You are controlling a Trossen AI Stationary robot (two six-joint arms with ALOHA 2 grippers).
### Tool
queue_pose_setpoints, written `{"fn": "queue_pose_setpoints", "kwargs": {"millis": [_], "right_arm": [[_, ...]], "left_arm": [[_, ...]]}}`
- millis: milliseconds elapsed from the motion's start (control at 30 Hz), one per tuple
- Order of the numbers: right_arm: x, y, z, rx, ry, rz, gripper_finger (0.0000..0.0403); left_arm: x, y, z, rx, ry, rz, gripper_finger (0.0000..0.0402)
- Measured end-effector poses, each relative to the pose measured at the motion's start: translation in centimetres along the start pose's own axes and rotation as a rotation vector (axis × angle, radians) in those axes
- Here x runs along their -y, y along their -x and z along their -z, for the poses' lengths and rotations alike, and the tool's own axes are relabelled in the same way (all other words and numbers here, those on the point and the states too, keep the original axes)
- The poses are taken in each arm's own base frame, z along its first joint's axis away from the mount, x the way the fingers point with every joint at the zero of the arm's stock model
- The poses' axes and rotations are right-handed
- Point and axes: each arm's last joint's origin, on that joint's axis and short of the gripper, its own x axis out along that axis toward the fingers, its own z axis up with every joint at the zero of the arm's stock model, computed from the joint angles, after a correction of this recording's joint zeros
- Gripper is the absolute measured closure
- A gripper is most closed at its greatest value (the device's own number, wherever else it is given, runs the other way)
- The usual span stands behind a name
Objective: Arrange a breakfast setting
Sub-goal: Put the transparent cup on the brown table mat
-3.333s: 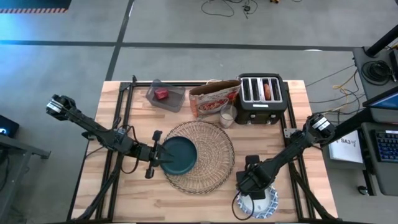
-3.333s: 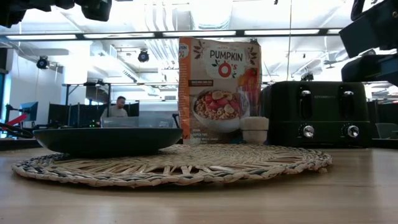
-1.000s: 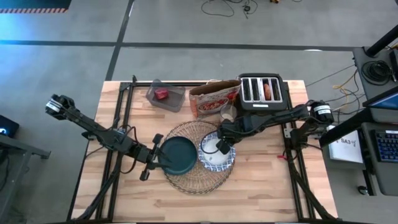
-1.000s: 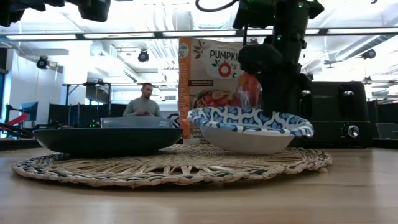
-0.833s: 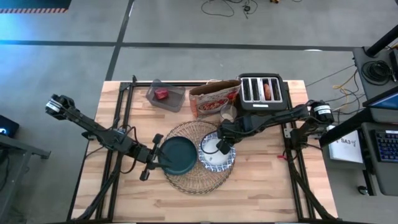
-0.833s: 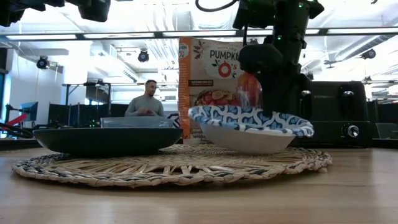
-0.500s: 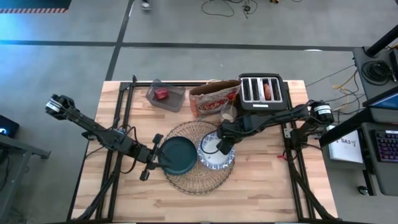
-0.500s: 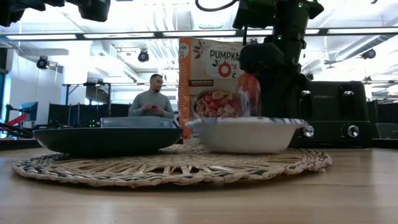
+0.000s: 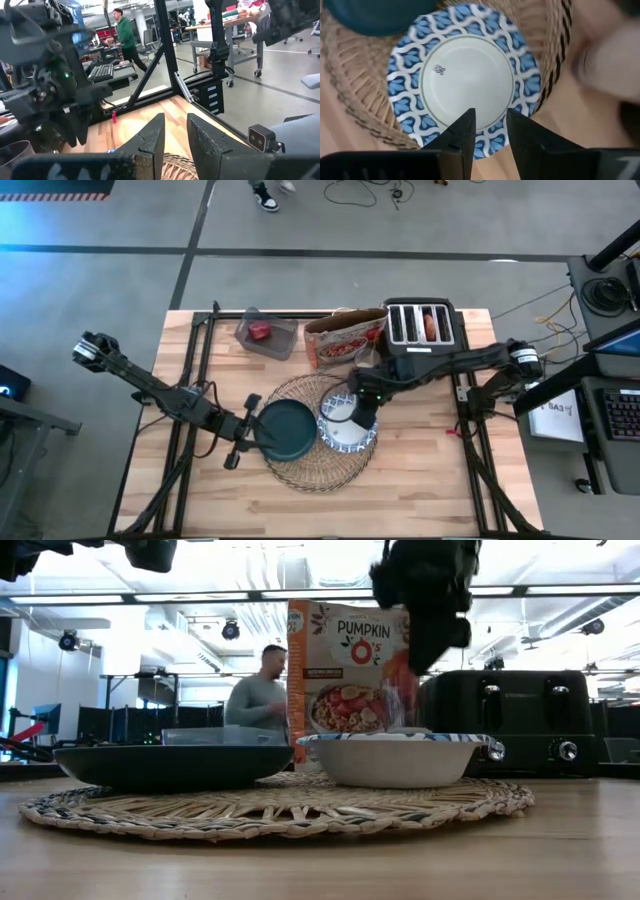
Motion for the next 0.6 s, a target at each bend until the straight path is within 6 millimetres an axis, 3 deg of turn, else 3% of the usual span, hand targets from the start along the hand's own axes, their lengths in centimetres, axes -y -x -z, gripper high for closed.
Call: {"fn": "queue_pose_setpoints", "kwargs": {"millis": [167, 333, 467, 600], "right_arm": [[-0.5, 1.9, -0.8, 0.027, 0.329, 0.011, 0.0314], [-0.1, 2.3, -0.7, 0.023, 0.603, 0.205, 0.0311], [0.5, 2.5, -0.9, 0.024, 0.673, 0.341, 0.0306], [1.0, 2.4, -1.1, 0.019, 0.663, 0.353, 0.0306]], "left_arm": [[-0.2, 0.2, -0.3, 0.015, 0.001, -0.010, 0.0335], [-0.5, 0.5, -0.6, 0.031, -0.004, -0.026, 0.0335], [-0.8, 0.7, -0.8, 0.039, -0.003, -0.038, 0.0335], [-1.1, 0.9, -1.0, 0.047, -0.017, -0.050, 0.0335]]}}
